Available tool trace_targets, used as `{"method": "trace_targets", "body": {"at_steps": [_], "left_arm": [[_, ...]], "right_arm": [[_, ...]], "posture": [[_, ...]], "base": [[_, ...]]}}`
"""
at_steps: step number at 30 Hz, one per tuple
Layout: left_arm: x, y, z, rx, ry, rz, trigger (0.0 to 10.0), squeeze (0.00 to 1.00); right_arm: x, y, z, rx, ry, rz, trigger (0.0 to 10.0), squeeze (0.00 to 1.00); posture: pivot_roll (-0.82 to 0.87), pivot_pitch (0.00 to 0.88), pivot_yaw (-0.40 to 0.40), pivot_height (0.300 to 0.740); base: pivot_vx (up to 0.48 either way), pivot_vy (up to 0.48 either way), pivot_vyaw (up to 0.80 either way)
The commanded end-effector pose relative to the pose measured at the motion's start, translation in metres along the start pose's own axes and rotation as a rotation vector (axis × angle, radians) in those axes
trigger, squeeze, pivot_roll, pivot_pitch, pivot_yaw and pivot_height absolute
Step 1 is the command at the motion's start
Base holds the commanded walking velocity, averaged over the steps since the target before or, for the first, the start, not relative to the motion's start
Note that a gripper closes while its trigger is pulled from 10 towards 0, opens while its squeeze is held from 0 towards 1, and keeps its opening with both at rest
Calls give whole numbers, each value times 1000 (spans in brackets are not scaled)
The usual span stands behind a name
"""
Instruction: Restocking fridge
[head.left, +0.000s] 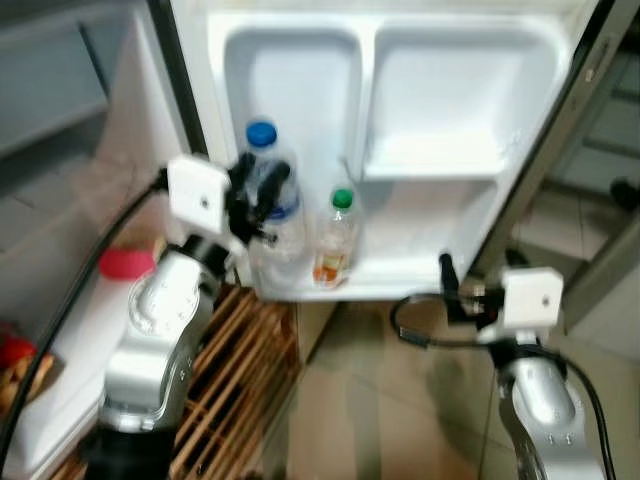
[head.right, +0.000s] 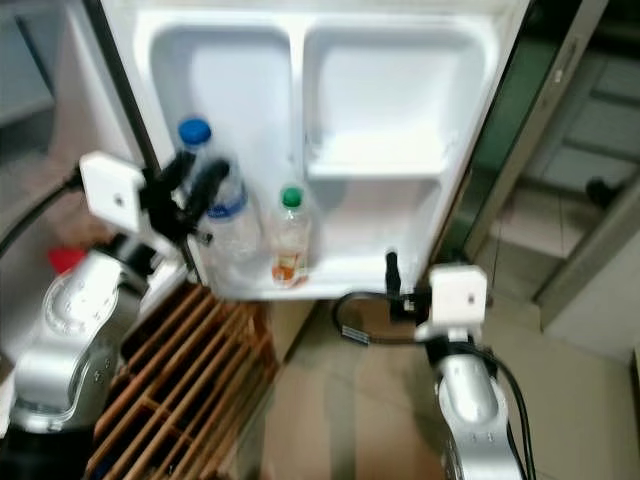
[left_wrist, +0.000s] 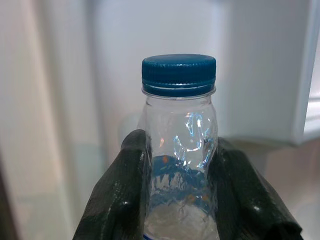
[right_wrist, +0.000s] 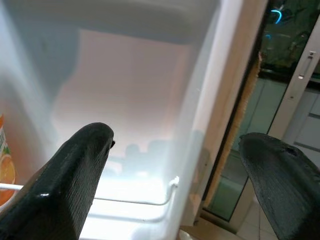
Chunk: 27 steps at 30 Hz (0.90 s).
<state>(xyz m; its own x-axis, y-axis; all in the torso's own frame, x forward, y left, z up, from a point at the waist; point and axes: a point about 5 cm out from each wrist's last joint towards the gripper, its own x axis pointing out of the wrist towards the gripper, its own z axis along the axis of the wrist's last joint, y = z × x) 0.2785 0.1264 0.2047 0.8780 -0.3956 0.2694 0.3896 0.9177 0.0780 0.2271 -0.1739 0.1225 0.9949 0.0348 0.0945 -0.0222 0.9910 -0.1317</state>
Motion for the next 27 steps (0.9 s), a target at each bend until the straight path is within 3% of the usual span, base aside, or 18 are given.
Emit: {"method": "trace_targets", "body": {"at_steps": [1,5,13,19,24,27], "left_arm": [[1,-2,5,8,-20,-6,10000,0],[6,-3,5,10,-46,2,10000,0],[19,-4,-22,131,-13,47,10000,0],[30,-10,-47,130,3,46,10000,0],[45,-15,-63,134,24,56,10000,0],[48,-17,-68,135,37,60,10000,0]], "right_arm": [[1,-1,0,-13,-9,-1,10000,247],[5,3,1,-12,-13,14,10000,243],[15,11,2,1,-27,58,10000,247],[22,38,4,177,11,281,10000,243],[19,48,1,228,55,408,10000,243],[22,47,2,242,57,405,10000,243]], "posture": [[-184,0,26,740],[-180,0,21,740],[-192,0,24,740],[-186,0,17,740],[-198,0,14,740],[-204,0,10,740]], "base": [[0,0,0],[0,0,0],[0,0,0],[0,0,0],[0,0,0],[0,0,0]]}}
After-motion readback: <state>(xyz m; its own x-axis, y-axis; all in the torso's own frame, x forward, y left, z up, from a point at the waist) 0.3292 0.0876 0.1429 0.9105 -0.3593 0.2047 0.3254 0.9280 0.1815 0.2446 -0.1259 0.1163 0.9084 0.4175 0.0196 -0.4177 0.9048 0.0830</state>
